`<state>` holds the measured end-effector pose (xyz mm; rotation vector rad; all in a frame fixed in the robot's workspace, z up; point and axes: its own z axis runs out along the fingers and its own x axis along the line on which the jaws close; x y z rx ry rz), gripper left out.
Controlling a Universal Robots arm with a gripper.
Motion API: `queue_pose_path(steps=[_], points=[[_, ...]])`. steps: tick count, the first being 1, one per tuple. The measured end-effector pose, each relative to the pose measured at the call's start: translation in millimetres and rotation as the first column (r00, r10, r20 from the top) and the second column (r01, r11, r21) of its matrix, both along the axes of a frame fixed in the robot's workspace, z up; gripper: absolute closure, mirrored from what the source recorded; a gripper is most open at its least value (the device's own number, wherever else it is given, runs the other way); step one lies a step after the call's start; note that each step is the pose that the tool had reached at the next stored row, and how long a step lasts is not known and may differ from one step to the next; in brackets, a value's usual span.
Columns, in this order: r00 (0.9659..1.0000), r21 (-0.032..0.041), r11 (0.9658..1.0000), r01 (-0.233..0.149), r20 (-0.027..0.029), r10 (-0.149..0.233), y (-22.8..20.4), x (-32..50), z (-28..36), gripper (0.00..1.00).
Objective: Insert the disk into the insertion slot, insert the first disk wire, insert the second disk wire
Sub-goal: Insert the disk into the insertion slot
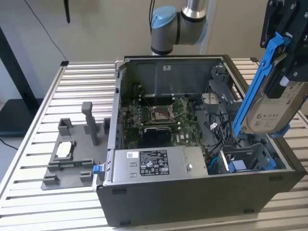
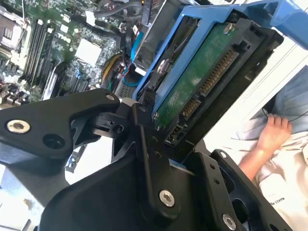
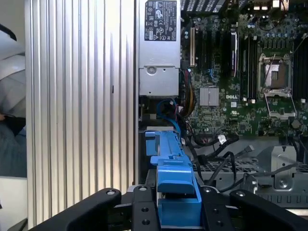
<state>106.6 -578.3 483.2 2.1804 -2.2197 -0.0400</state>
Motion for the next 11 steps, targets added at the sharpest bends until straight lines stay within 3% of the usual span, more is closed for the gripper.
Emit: queue_pose_path(steps=[11], points=[[1.0000,-0.0002,1.0000,-0.003,0.0000,0.003,0.0,0.0,-17.3,0.67]])
